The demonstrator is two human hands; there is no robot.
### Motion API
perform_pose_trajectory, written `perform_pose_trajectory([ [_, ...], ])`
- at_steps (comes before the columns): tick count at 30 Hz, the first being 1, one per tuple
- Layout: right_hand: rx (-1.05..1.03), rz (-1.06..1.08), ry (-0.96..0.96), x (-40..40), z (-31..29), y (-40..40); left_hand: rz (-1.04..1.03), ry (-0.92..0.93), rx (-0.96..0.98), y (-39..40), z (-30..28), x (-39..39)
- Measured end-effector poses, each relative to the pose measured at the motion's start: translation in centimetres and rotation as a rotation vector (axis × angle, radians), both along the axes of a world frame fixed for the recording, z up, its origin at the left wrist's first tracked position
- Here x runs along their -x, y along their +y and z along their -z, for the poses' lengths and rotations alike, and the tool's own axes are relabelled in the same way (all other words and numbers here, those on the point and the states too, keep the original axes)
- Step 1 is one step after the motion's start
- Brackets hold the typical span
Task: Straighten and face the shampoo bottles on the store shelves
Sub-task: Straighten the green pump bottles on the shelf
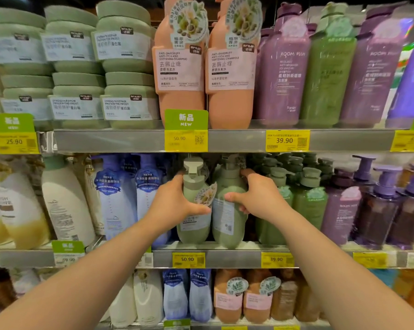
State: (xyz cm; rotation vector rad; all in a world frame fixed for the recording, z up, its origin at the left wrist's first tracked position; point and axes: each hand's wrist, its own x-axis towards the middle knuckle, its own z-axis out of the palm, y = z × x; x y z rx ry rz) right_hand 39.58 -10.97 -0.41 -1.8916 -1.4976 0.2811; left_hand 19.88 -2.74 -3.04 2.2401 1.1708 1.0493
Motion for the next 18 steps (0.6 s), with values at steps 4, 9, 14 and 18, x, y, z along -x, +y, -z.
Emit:
perform_pose_trajectory([
  [4,0.038,-0.035,-0.009,-0.5,-0.1,0.6,-0.078,0.128,-0.021,1.0,-0.4,-0.6],
  [9,0.117,-0.104,0.0,-1.4,-0.9,1.0,-0.094,0.109,0.034,0.9,-1.0,-0.9],
  [14,0.178,-0.146,-0.012,-1.9,-1.6,0.8,-0.132,0.188,0.078,0.6,-1.7,-1.0],
  [18,0.212,-0.151,-0.027,-2.0,-1.6,0.7,-0.11,0.226,0.109,0.8,-2.1,-1.1],
])
